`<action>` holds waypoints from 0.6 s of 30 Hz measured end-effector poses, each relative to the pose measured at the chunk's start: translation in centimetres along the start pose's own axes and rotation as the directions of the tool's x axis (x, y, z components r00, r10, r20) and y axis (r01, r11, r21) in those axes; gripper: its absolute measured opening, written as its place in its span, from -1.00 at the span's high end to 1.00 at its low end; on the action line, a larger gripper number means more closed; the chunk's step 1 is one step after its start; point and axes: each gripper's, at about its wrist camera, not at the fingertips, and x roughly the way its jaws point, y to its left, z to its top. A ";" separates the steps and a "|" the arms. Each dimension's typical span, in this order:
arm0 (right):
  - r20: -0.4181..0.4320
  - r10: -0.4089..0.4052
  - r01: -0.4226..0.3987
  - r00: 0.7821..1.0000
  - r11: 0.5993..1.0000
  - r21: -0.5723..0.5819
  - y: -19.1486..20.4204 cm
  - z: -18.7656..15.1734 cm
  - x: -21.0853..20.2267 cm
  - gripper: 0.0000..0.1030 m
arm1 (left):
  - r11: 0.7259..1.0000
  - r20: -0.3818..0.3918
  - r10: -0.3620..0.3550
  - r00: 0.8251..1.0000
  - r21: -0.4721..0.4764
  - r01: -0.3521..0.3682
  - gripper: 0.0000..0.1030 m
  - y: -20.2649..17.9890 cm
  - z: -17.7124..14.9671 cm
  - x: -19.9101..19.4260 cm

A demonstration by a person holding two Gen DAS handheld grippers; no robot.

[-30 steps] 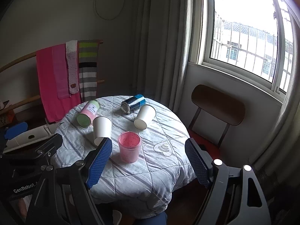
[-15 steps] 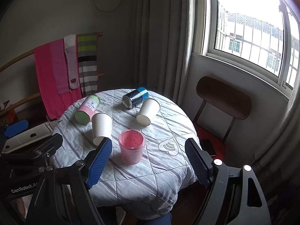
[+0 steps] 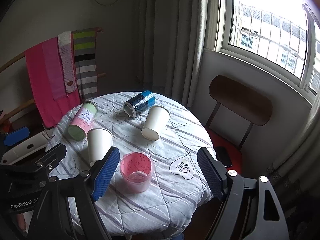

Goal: Flip cup upright

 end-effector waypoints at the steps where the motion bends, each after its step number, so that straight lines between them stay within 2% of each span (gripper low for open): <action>1: -0.010 0.003 -0.003 1.000 1.000 -0.001 0.0 0.0 0.2 -0.58 | 1.000 -0.012 0.001 1.000 0.009 0.000 -1.00 -0.1 0.1 0.3; 6: -0.054 -0.002 0.002 0.999 1.000 -0.004 -0.3 0.0 1.2 -0.58 | 0.998 -0.038 0.024 0.999 0.063 -0.022 -1.00 -1.1 0.2 1.0; 18: -0.082 -0.019 0.023 0.996 0.999 0.045 -3.7 -0.6 2.4 -0.58 | 0.994 -0.059 0.000 0.998 0.107 0.007 -1.00 -4.6 0.9 2.2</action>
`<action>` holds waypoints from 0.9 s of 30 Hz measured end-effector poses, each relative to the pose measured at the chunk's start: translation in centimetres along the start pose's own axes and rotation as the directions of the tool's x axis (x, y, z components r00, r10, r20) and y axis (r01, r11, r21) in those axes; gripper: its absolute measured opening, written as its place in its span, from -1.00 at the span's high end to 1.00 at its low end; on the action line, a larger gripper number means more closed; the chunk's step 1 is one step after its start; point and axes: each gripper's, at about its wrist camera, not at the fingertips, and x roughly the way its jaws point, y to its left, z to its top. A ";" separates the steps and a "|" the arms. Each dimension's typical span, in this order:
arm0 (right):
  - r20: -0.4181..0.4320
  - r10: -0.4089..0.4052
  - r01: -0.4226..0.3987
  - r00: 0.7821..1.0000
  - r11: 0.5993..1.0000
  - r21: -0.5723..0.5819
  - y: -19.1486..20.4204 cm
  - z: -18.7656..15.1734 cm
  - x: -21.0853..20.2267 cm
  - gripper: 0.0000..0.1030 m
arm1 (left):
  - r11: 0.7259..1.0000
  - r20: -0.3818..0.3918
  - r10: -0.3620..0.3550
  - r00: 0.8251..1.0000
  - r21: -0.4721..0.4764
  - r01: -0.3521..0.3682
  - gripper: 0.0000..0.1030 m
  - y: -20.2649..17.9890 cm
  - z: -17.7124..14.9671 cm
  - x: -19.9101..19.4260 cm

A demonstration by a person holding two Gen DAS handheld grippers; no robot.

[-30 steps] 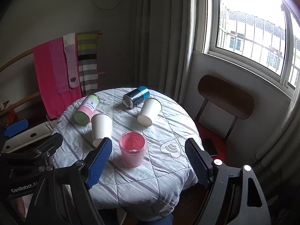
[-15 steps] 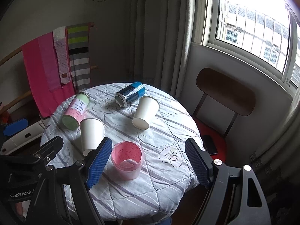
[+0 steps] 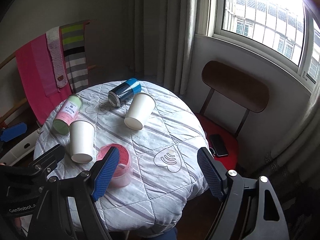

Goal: Flip cup upright

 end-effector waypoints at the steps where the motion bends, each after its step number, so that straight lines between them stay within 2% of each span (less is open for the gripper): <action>1: -0.003 0.000 0.000 1.000 1.000 0.004 -0.3 0.0 0.1 -0.58 | 1.000 -0.002 -0.001 1.000 0.004 0.001 -1.00 -0.3 0.0 0.1; 11: -0.008 -0.003 0.003 1.000 1.000 0.016 -1.5 -0.1 0.6 -0.58 | 1.000 -0.005 0.002 1.000 0.019 -0.002 -1.00 -1.4 0.5 0.4; 17: -0.006 0.000 0.000 1.000 1.000 0.006 -1.1 0.1 0.6 -0.58 | 1.000 0.003 0.008 1.000 0.005 -0.008 -1.00 -0.6 0.5 0.2; 22: 0.013 0.014 -0.013 1.000 1.000 -0.016 0.1 0.7 0.3 -0.58 | 0.999 0.043 0.027 0.999 -0.024 -0.026 -1.00 0.9 0.3 -0.6; 27: 0.067 0.032 -0.029 0.997 0.999 -0.042 1.5 1.0 -0.7 -0.58 | 0.998 0.091 0.043 0.995 -0.060 -0.037 -1.00 2.3 -0.3 -2.1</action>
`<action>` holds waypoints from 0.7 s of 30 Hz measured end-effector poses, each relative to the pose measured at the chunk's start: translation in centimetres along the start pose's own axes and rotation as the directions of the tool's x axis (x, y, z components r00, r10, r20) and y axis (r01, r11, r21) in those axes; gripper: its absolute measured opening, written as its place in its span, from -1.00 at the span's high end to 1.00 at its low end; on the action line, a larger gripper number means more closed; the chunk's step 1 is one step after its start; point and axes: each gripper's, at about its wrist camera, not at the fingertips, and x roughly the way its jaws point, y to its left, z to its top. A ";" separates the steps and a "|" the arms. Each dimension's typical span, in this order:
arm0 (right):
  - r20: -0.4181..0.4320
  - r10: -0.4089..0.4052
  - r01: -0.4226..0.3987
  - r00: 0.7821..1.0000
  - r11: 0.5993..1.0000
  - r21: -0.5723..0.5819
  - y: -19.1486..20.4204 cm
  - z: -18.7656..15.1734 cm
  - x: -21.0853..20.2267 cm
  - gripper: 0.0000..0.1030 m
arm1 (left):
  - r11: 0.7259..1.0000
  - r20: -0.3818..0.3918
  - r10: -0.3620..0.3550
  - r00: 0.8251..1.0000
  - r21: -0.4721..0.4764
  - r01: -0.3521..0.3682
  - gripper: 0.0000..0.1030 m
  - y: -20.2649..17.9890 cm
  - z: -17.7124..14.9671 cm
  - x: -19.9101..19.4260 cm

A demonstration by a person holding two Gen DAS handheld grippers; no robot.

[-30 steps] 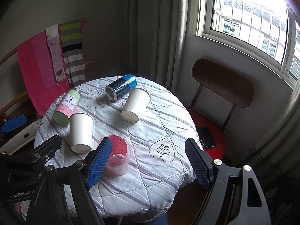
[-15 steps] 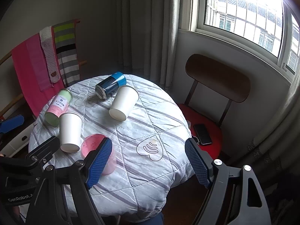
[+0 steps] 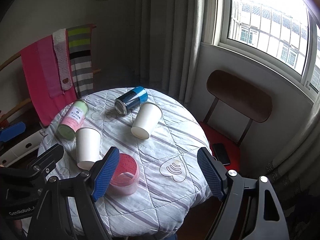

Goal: Flip cup upright

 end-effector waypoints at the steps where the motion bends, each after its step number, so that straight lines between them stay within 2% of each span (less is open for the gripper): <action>1: 0.018 0.006 -0.006 1.000 1.000 -0.003 0.2 0.0 -0.3 -0.58 | 1.000 0.017 0.004 1.000 -0.008 -0.004 -1.00 0.3 -0.1 -0.5; 9: 0.168 0.045 -0.041 0.985 0.999 -0.026 1.5 -0.4 -3.3 -0.58 | 0.998 0.120 0.048 0.992 -0.048 -0.043 -1.00 1.3 -1.4 -4.2; 14: 0.196 0.048 -0.043 0.980 0.999 -0.030 1.9 -0.9 -4.6 -0.58 | 0.997 0.146 0.051 0.988 -0.066 -0.041 -1.00 1.5 -2.2 -5.9; 21: 0.229 0.044 -0.040 0.972 0.999 -0.024 1.8 -1.5 -6.5 -0.58 | 0.994 0.226 0.093 0.970 -0.069 -0.079 -1.00 0.9 -3.3 -8.8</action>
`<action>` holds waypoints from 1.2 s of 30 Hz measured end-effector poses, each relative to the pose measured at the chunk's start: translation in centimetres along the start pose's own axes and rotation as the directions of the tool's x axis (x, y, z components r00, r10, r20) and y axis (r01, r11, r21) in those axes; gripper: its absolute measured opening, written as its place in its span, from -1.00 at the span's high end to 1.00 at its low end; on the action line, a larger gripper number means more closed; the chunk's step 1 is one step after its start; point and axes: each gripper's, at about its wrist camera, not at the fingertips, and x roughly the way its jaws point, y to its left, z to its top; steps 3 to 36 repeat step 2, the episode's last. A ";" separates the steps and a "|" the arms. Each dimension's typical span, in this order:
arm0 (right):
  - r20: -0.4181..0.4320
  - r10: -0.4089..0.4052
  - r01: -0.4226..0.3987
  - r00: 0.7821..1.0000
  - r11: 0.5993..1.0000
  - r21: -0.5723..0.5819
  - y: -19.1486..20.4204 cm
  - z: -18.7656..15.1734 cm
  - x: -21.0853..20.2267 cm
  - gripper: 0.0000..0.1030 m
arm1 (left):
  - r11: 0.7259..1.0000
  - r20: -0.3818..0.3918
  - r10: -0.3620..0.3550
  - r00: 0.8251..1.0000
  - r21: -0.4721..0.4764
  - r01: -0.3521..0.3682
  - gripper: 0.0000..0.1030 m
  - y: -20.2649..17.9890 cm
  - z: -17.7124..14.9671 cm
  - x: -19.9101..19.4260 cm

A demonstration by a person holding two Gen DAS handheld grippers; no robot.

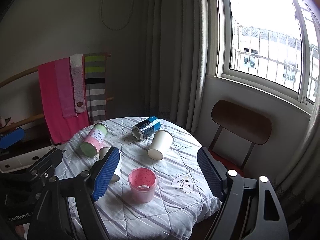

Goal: Flip cup upright

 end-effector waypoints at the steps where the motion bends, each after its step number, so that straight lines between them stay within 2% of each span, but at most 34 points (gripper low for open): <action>1: 0.007 0.000 0.000 1.000 1.000 0.000 0.0 0.0 -0.3 -0.58 | 1.000 0.003 -0.002 1.000 -0.008 0.002 -1.00 0.1 0.0 -0.3; 36: 0.014 -0.002 0.002 1.000 1.000 0.002 -0.1 0.0 -0.7 -0.58 | 1.000 0.008 -0.008 1.000 -0.014 0.009 -1.00 0.2 0.0 -0.6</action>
